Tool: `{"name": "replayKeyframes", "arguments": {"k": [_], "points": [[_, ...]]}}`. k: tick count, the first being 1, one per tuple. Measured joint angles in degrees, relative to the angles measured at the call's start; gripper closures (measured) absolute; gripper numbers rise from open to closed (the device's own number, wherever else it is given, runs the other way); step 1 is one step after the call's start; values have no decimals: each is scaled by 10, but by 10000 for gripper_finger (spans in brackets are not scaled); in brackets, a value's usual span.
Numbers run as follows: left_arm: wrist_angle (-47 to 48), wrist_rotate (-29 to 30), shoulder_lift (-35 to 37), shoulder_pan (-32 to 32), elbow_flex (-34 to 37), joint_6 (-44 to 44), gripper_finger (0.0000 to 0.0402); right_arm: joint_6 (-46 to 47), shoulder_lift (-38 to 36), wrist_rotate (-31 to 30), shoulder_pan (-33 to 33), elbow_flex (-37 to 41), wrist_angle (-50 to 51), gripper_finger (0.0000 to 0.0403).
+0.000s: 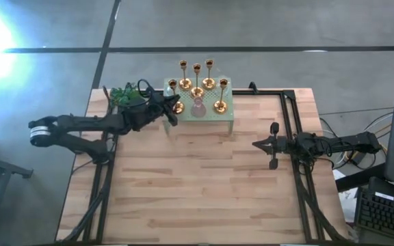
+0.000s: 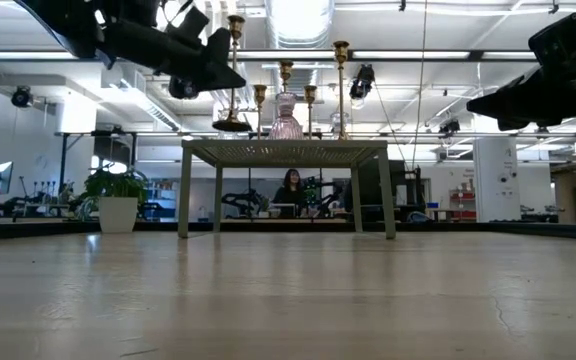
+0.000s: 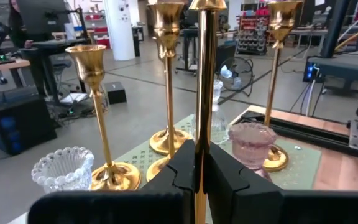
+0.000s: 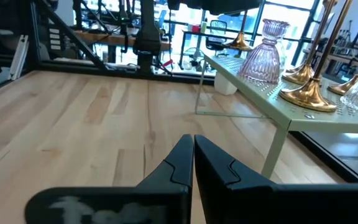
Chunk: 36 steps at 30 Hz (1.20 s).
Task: Pick & Place candle stick holders
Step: Put the gold candle holder on the shelf
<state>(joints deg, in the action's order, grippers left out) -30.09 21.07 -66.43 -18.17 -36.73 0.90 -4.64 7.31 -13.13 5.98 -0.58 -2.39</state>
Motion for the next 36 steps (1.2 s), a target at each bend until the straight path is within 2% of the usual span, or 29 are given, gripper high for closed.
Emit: {"name": "replayKeyframes", "arguments": {"k": [17,36], "points": [[-49,-5,-55,-16,1,0,383,0,0,0,0,0,0,394],[-45,-4,-64,-28,4,-14,383,0,0,0,0,0,0,394]]}}
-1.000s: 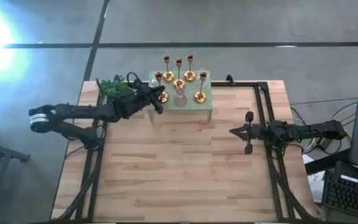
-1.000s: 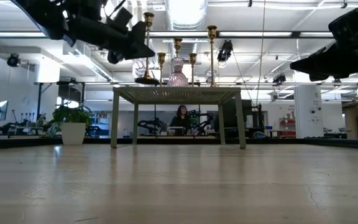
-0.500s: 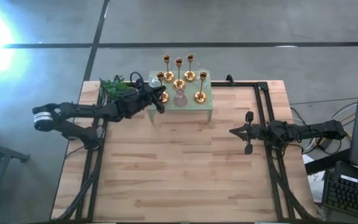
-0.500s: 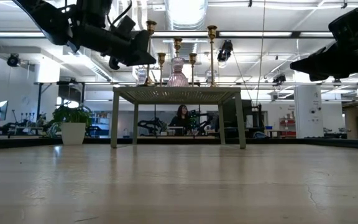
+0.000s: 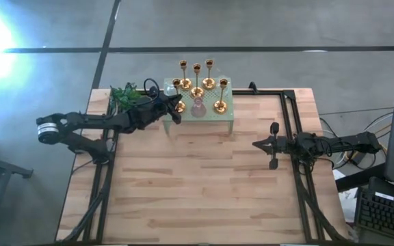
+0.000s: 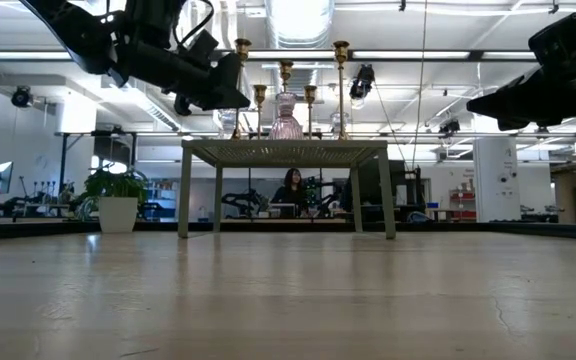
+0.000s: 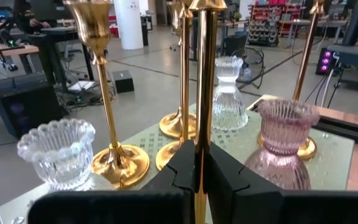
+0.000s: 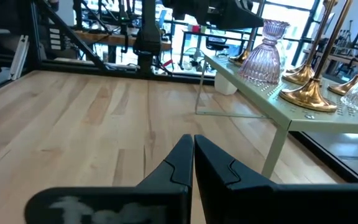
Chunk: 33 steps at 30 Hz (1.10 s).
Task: Pick & Place candle stick holders
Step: Put the gold candle holder on the shelf, then return to Home Position
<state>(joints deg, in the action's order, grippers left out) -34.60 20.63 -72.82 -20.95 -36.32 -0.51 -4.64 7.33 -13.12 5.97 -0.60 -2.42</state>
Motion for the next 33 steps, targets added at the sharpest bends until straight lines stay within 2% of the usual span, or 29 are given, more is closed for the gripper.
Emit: {"name": "replayKeyframes", "arguments": {"k": [15,22,33], "points": [[12,0,0,0,0,-10,379,1,0,0,0,0,0,394],[17,0,0,0,0,-15,306,0,0,0,0,0,0,394],[17,-2,0,0,0,-40,226,1,0,0,0,0,0,394]]}}
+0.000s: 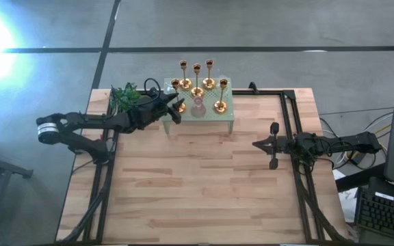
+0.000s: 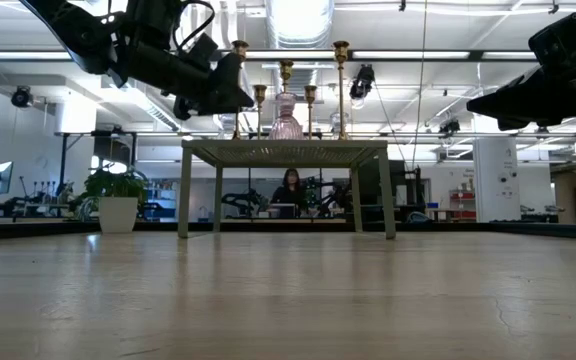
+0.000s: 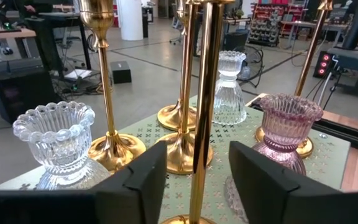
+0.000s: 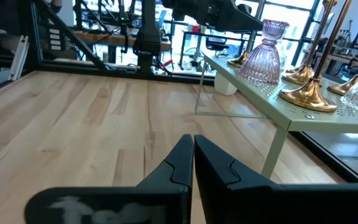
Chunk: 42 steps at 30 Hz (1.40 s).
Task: Pick & Place candle stick holders
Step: Return to Home Position
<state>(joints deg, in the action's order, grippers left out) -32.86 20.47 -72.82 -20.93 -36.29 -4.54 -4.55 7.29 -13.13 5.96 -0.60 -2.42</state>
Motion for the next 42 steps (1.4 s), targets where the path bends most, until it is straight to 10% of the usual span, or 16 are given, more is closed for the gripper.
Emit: {"name": "replayKeyframes", "arguments": {"k": [14,26,38,42], "points": [[108,-22,64,0,0,11,127,0,0,0,0,0,0,394],[250,-281,203,2,0,-82,128,-1,0,0,0,0,0,394],[270,-371,242,3,0,-164,128,0,0,0,0,0,0,394],[284,-483,286,2,0,-96,128,0,0,0,0,0,0,394]]}}
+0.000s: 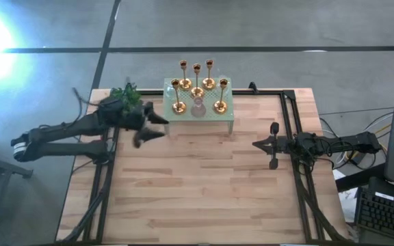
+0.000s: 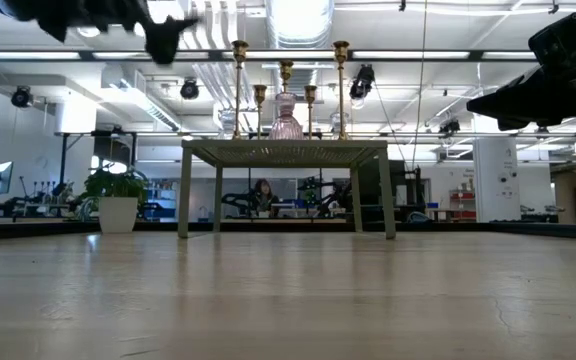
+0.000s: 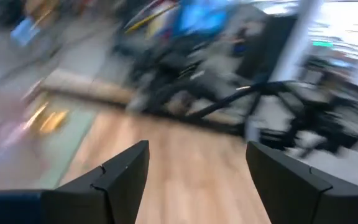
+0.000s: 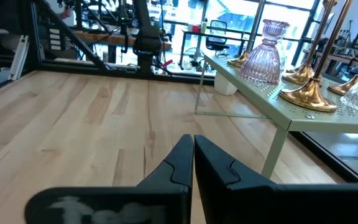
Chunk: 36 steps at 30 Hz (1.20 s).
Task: Pick & Place candle stick holders
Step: Return to Home Position
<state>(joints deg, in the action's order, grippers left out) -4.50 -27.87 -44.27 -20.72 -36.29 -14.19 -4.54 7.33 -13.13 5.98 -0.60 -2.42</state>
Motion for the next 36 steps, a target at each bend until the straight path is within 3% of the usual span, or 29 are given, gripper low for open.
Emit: {"name": "replayKeyframes", "arguments": {"k": [2,6,13,19,28,36], "points": [[-23,-37,35,12,0,39,128,-1,0,0,0,0,0,394],[5,-45,124,29,17,80,128,-1,0,0,0,0,0,394],[-11,-39,308,82,169,105,128,0,0,0,0,0,0,394],[-17,-1,443,94,282,141,128,0,-1,0,0,0,0,394],[-49,10,442,123,357,203,128,-1,0,1,0,0,0,394],[-23,82,442,167,358,239,128,0,-1,0,0,0,0,394]]}}
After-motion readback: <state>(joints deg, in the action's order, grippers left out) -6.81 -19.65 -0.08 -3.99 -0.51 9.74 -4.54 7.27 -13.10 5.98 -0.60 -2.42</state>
